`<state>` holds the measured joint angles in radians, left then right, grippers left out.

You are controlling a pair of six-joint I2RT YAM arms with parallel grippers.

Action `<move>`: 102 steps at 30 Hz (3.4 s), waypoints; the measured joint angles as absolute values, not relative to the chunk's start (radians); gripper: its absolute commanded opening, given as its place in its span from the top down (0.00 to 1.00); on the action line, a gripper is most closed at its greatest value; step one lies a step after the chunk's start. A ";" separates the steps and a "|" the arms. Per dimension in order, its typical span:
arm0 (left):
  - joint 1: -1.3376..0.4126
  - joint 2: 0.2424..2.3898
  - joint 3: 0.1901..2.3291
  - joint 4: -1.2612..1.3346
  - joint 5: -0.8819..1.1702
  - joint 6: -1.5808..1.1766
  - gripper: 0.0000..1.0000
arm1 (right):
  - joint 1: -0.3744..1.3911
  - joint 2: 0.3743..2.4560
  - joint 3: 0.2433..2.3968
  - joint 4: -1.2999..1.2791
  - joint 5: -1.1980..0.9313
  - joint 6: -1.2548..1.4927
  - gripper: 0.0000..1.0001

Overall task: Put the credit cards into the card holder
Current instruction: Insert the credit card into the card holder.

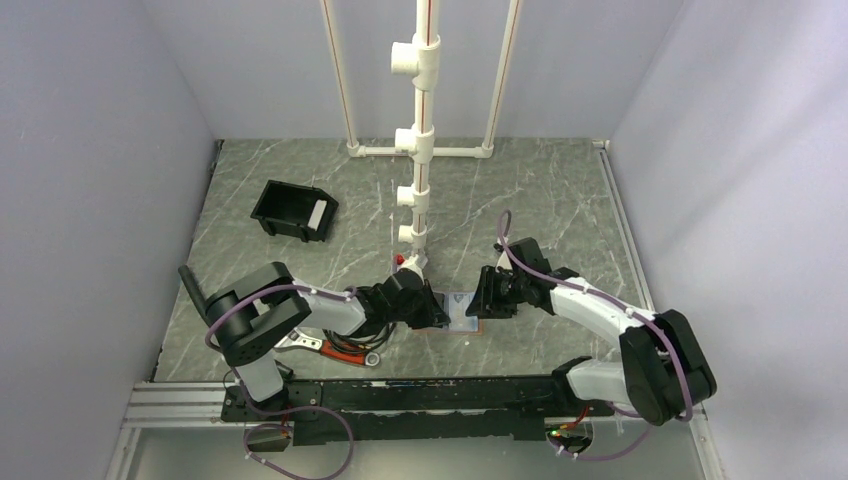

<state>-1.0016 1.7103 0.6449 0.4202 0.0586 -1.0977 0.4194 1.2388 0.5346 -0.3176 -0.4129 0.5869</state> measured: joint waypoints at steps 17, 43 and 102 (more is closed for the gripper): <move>-0.986 1.723 0.646 0.413 0.080 -1.198 1.00 | 0.419 1.284 0.508 -0.252 -0.456 0.596 0.65; -0.980 1.728 0.645 0.426 0.096 -1.189 0.99 | 0.420 1.238 0.469 -0.193 -0.513 0.645 0.64; -0.927 1.255 0.462 0.229 0.083 -1.166 0.56 | 0.477 1.385 0.549 -0.036 -0.691 0.659 0.56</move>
<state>-0.9272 1.2552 0.4622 0.2287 0.0826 -1.1656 0.4767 1.3849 0.5488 -0.0357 -0.6914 0.6586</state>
